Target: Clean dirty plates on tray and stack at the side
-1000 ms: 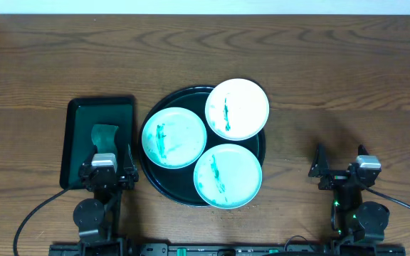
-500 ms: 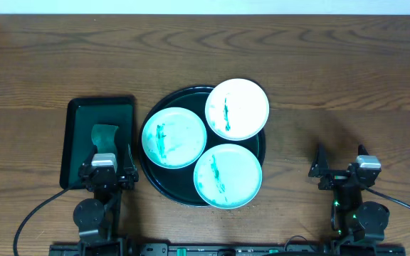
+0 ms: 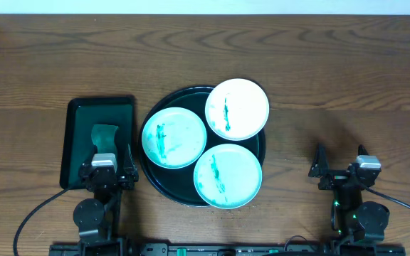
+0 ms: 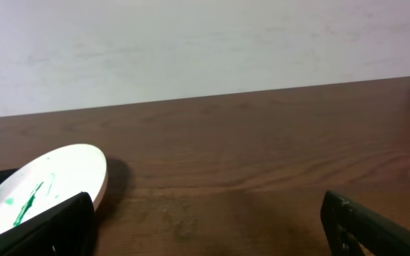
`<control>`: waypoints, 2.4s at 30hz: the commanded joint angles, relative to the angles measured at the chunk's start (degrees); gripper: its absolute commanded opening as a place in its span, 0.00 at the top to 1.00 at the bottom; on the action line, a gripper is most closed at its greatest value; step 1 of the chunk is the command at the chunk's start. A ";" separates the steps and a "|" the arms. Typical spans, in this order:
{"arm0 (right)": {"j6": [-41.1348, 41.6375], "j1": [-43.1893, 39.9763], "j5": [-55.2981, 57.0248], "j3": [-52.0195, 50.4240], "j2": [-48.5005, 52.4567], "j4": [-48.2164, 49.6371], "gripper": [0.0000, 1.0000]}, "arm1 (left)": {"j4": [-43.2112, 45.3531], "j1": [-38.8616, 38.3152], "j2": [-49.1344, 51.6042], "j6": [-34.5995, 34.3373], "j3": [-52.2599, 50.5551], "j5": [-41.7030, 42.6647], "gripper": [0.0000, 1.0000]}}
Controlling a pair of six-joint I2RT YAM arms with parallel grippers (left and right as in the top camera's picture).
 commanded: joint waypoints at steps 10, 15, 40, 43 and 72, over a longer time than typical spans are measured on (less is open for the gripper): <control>-0.13 0.55 0.31 -0.11 -0.33 -0.11 0.01 | -0.63 -0.35 0.07 0.57 -1.75 -0.48 0.25; -0.13 0.55 0.31 -0.11 -0.33 -0.17 0.01 | -0.48 -0.33 0.07 0.59 -1.75 -0.55 0.25; -0.57 0.55 -6.47 19.23 15.50 2.03 0.01 | -15.28 -0.33 28.13 -4.39 32.52 4.24 0.25; -0.59 0.55 -7.10 26.77 23.15 -0.55 0.01 | -22.10 -0.33 35.89 -4.35 41.40 4.28 0.25; 5.03 8.87 -27.71 69.07 81.96 -35.82 0.09 | -55.58 -0.33 73.94 -1.14 77.59 7.43 0.25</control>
